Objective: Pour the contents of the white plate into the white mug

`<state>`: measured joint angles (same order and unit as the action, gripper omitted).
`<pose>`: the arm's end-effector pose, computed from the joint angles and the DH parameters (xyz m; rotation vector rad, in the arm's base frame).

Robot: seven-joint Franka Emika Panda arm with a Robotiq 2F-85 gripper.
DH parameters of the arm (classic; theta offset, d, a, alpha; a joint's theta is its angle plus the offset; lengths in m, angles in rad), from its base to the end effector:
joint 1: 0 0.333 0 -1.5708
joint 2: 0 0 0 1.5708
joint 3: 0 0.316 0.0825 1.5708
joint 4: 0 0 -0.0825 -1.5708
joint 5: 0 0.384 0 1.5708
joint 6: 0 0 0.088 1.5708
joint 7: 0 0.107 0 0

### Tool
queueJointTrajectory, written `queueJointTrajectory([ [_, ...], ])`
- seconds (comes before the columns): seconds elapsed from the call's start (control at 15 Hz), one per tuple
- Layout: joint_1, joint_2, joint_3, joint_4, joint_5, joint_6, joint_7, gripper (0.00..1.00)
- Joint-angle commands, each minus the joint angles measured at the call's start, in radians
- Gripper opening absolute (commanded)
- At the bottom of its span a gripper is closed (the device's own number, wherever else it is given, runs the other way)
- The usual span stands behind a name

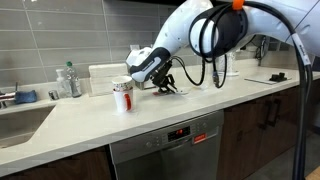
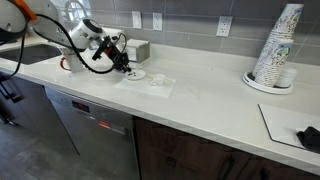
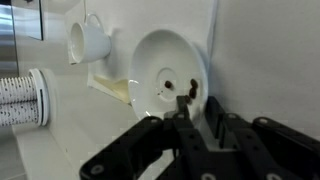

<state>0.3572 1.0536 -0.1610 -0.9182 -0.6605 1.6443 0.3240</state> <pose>0.7502 0.1362 0.2471 2.2941 0.1088 -0.0933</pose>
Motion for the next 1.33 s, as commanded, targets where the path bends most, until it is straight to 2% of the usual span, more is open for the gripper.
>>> queueJointTrajectory([
  [0.0, 0.004, 0.052, -0.013, 0.069, -0.015, -0.038, -0.044, 0.32],
  [0.13, 0.003, 0.063, -0.015, 0.082, -0.011, -0.041, -0.054, 0.33],
  [0.27, 0.004, 0.072, -0.016, 0.095, -0.009, -0.048, -0.062, 0.28],
  [0.4, 0.005, 0.079, -0.015, 0.106, -0.008, -0.057, -0.064, 0.17],
  [0.47, 0.006, 0.083, -0.015, 0.113, -0.008, -0.062, -0.065, 0.16],
  [0.6, 0.007, 0.089, -0.014, 0.12, -0.006, -0.068, -0.067, 0.03],
  [1.27, 0.013, 0.061, -0.012, 0.111, -0.003, -0.062, -0.021, 0.02],
])
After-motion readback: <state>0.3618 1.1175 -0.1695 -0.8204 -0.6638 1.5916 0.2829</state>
